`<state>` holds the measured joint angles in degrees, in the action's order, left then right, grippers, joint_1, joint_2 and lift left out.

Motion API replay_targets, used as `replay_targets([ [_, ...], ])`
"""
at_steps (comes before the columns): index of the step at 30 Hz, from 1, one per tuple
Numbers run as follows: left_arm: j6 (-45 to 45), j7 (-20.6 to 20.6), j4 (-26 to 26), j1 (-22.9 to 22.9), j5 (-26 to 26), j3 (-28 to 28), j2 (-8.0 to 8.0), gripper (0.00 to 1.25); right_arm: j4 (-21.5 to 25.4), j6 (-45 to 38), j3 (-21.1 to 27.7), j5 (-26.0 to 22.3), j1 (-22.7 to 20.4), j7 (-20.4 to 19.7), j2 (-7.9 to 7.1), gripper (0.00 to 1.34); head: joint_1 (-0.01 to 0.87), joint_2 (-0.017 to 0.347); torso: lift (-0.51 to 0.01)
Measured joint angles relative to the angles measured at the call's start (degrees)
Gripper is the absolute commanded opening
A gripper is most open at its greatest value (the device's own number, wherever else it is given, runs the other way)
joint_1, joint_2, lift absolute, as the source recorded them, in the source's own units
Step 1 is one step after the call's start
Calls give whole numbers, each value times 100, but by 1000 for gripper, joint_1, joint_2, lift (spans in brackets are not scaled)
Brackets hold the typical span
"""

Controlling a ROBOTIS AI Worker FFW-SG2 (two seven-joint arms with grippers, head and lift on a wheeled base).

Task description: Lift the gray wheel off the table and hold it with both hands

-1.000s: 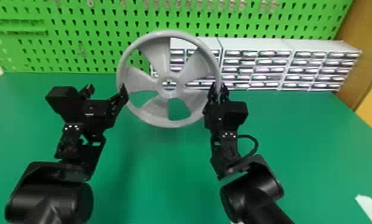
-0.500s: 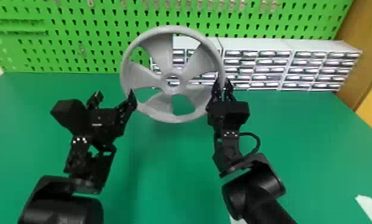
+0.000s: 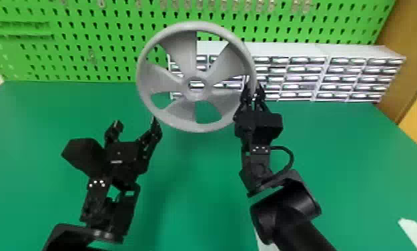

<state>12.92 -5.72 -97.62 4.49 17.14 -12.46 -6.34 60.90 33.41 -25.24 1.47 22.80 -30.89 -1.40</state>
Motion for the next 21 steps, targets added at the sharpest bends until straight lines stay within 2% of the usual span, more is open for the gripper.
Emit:
replay_targets([
  [10,311,1,429,-82,106,52,-7,914,2,168,-107,85,-20,-154,3,114,711,15,-98],
  [21,552,1,874,-442,72,108,-3,907,30,175,-185,82,-78,-154,18,114,711,15,-98],
])
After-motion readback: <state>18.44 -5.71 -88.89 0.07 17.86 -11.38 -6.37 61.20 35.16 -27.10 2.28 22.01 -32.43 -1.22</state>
